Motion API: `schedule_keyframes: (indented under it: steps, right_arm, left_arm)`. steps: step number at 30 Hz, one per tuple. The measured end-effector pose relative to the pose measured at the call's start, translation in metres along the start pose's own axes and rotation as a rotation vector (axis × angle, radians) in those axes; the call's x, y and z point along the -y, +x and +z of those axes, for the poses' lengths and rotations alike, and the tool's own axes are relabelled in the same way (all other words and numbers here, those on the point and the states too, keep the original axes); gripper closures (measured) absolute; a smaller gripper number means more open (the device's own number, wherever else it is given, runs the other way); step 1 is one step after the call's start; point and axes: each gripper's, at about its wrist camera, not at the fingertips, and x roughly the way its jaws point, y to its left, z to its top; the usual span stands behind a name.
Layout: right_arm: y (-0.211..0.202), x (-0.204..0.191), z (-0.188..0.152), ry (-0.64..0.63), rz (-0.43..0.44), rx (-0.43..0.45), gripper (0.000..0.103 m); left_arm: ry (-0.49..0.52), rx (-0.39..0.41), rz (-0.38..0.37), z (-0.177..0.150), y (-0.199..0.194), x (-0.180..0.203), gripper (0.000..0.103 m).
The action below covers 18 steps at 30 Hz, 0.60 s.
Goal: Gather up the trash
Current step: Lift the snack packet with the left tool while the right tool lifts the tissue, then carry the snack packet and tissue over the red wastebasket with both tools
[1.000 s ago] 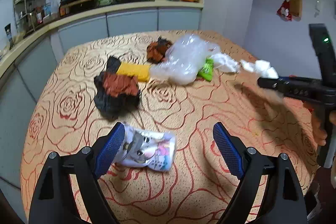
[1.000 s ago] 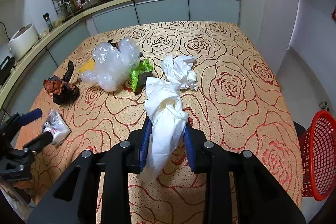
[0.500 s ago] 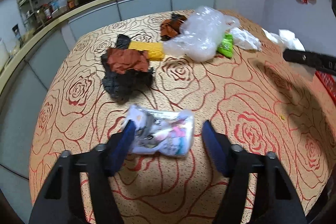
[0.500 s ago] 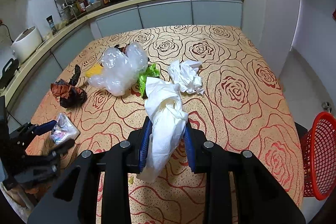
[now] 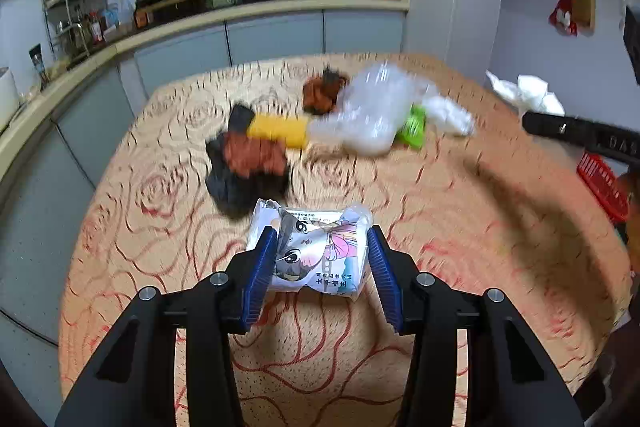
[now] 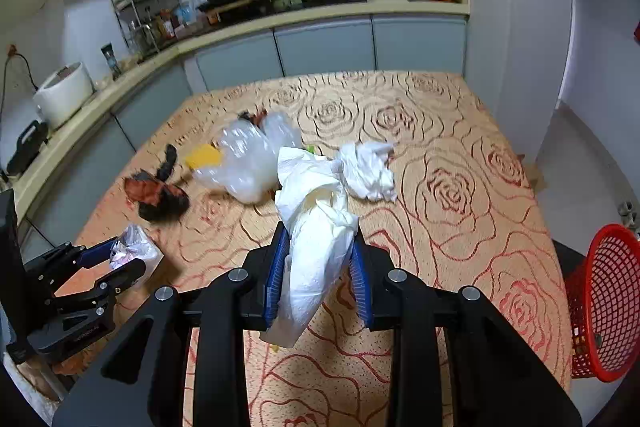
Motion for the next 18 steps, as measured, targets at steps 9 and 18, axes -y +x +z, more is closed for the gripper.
schedule_keyframes:
  steps: [9,18]
  right_arm:
    - [-0.043,-0.007,0.018,-0.001,0.036,0.114,0.074]
    - [-0.078,-0.004,0.027,0.012,0.053,0.201,0.074]
  left_arm:
    - [-0.002,0.150,0.025,0.038,-0.048,0.019,0.058]
    - [0.018,0.241,0.048,0.065,-0.077,0.043,0.058]
